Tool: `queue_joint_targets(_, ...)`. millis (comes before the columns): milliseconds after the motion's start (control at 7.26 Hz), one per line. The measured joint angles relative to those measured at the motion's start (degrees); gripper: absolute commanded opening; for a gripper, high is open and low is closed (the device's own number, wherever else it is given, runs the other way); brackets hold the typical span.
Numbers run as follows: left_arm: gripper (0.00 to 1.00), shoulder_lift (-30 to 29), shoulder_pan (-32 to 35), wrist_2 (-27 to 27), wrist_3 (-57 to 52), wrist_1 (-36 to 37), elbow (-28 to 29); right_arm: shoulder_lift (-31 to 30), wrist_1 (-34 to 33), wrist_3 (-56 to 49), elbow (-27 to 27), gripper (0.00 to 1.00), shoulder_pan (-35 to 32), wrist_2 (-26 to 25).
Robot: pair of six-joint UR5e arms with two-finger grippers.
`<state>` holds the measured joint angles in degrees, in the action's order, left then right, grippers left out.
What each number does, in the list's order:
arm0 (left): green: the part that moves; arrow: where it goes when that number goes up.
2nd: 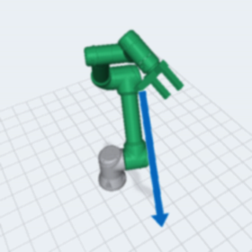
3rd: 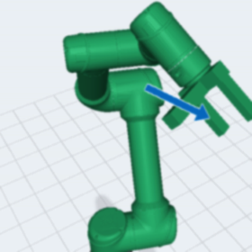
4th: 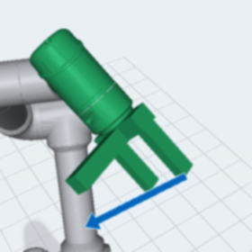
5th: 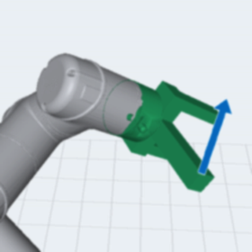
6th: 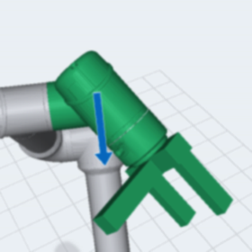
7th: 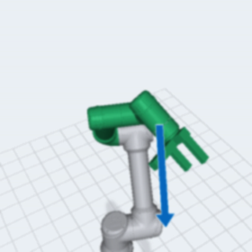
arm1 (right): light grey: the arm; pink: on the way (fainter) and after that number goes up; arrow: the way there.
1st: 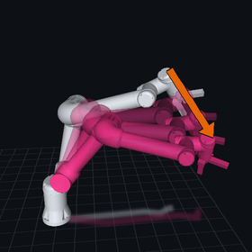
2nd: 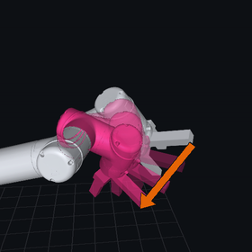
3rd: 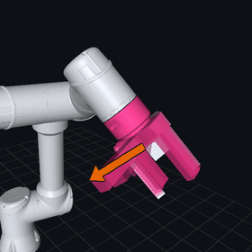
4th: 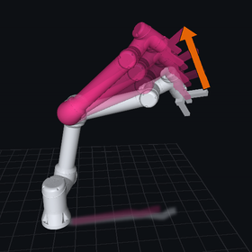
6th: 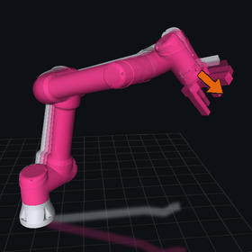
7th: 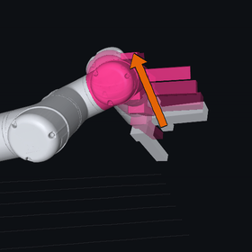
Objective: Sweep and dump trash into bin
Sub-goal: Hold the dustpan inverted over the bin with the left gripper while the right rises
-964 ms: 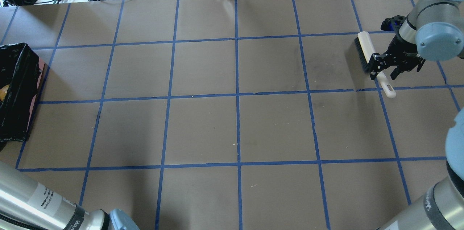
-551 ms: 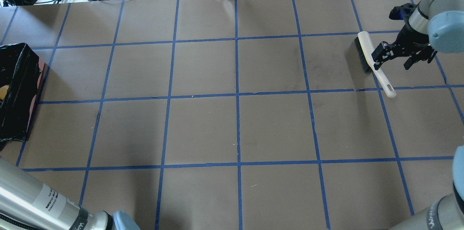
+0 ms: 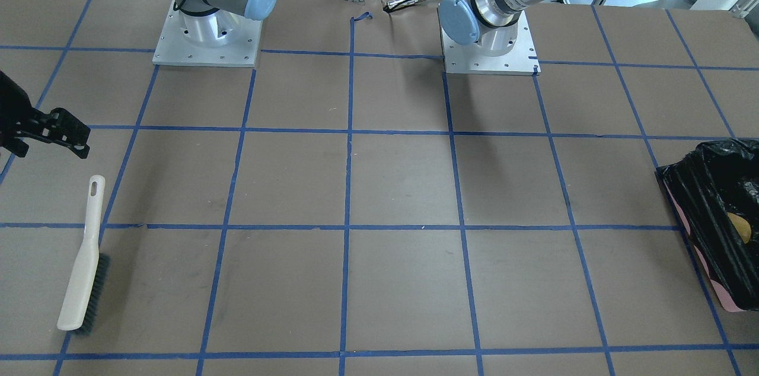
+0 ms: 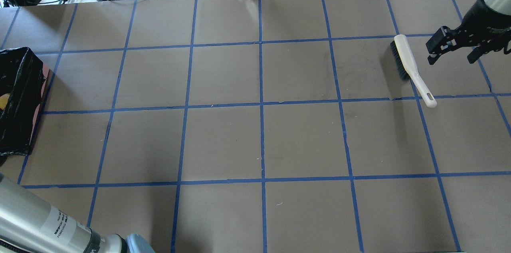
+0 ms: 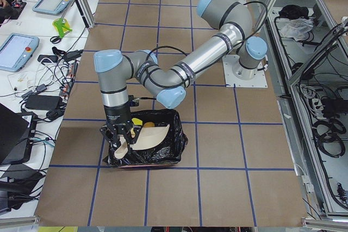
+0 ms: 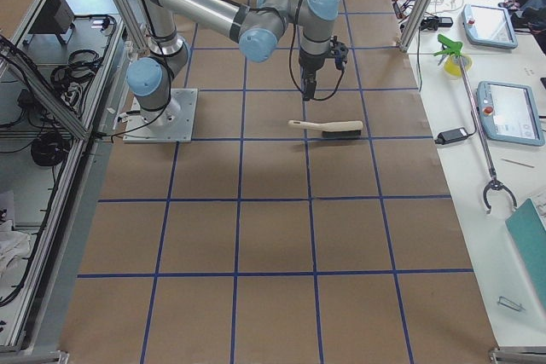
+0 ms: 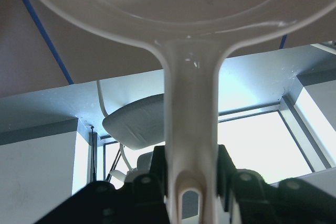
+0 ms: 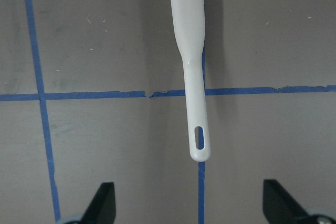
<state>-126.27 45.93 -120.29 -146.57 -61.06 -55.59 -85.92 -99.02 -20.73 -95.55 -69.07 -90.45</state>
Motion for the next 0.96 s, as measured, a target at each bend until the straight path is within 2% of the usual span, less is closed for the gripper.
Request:
queue_joint_targets(413, 0.00, 3.74, -0.29, -0.02, -1.16, 3.91, -5.97, -7.18, 4.42, 0.23, 1.56, 1.00, -6.84, 0.33)
queue_joint_targets(826, 0.00, 5.23, -0.66, 0.62, -2.54, 7.79, -8.93, -8.18, 5.46, 0.21, 1.19, 1.00, -9.64, 0.24)
queue_joint_targets(964, 0.00, 5.51, -0.82, 3.04, -3.51, 6.88, -8.97, -8.26, 6.35, 0.26, 1.09, 1.00, -9.87, 0.08)
